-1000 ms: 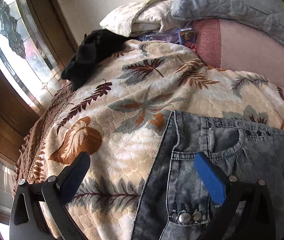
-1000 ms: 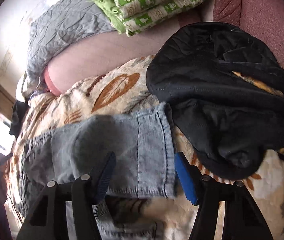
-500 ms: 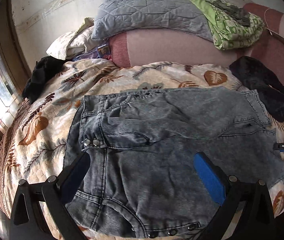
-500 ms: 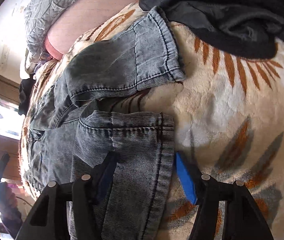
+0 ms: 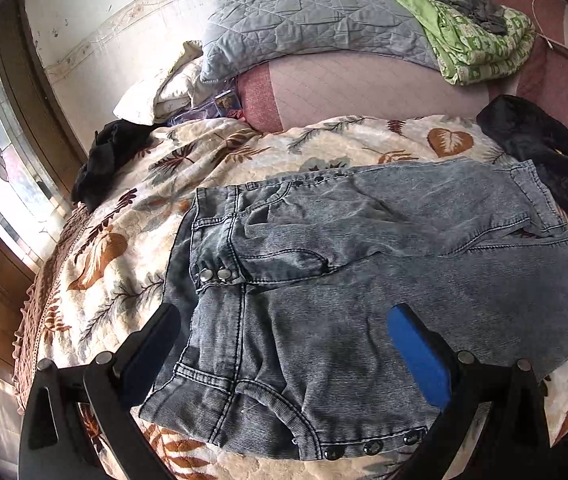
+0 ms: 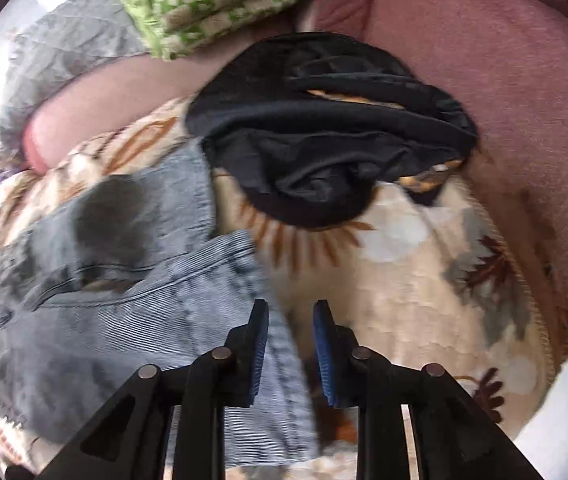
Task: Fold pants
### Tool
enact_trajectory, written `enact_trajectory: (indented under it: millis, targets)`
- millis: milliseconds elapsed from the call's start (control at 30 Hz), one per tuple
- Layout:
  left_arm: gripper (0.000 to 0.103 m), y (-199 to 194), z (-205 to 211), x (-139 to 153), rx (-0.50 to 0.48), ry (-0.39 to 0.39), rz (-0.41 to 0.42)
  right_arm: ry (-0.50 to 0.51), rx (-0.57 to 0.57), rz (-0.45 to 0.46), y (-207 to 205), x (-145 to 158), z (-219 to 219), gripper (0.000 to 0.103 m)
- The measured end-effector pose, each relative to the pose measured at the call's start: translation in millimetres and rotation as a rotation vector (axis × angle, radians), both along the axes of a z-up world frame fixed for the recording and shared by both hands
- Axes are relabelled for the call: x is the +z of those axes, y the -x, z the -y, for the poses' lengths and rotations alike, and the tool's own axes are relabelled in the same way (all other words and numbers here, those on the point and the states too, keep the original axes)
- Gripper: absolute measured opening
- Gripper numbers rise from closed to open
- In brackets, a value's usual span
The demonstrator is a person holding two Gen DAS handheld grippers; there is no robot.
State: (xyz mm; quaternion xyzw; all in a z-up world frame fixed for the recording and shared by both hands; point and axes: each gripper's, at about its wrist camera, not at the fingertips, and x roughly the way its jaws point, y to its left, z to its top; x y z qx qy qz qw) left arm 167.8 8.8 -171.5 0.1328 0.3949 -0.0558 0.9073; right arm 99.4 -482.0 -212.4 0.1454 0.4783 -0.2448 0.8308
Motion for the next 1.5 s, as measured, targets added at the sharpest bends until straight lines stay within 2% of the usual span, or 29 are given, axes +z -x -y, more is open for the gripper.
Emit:
enact_trajectory:
  millis: [33, 67, 133, 167, 233, 300, 367, 467, 500, 600, 833, 933, 1500]
  targets:
    - [0.103, 0.2, -1.2, -0.4, 0.008, -0.003, 0.011, 0.021, -0.029, -0.006, 0.5, -0.7, 3.6, 0.034]
    - [0.103, 1.3, -2.1, 0.5, 0.017, -0.005, 0.030, 0.012, -0.041, 0.029, 3.4, 0.7, 4.7, 0.034]
    - [0.103, 2.8, -2.4, 4.9, 0.030, -0.016, 0.075, -0.029, -0.014, 0.186, 11.8, 10.9, -5.5, 0.034]
    - [0.103, 2.5, -1.8, 7.6, 0.037, -0.021, 0.091, -0.042, 0.032, 0.217, 11.2, 12.7, -16.5, 0.034]
    - [0.103, 2.1, -1.3, 15.7, 0.051, -0.015, 0.126, -0.093, 0.106, 0.206, -0.8, 5.8, -37.7, 0.034]
    - [0.103, 4.6, -0.8, 25.5, 0.063, -0.007, 0.170, -0.186, 0.160, 0.192, -15.6, -10.7, -54.6, 0.034]
    - [0.103, 6.8, -0.5, 34.7, 0.074, -0.004, 0.206, -0.240, 0.173, 0.144, -28.1, -32.4, -65.7, 0.034]
    - [0.103, 9.6, -0.9, 45.6, 0.081, 0.004, 0.239, -0.272, 0.137, 0.011, -42.9, -67.0, -71.0, 0.033]
    - [0.103, 10.3, -1.1, 48.6, 0.082, 0.009, 0.247, -0.268, 0.133, 0.014, -44.1, -69.2, -71.3, 0.032]
    - [0.103, 11.5, -2.0, 54.1, 0.087, 0.021, 0.256, -0.219, 0.147, 0.077, -40.3, -51.4, -78.4, 0.033]
    - [0.103, 12.6, -5.8, 59.9, 0.105, 0.029, 0.264, -0.168, 0.273, 0.268, -29.1, -11.2, -112.9, 0.034]
    - [0.103, 10.2, -10.4, 60.4, 0.118, 0.033, 0.261, -0.155, 0.305, 0.312, -32.8, -2.4, -122.8, 0.034]
    - [0.103, -5.2, -14.8, 45.4, 0.126, 0.041, 0.214, -0.168, 0.296, 0.301, -44.1, -6.2, -123.9, 0.034]
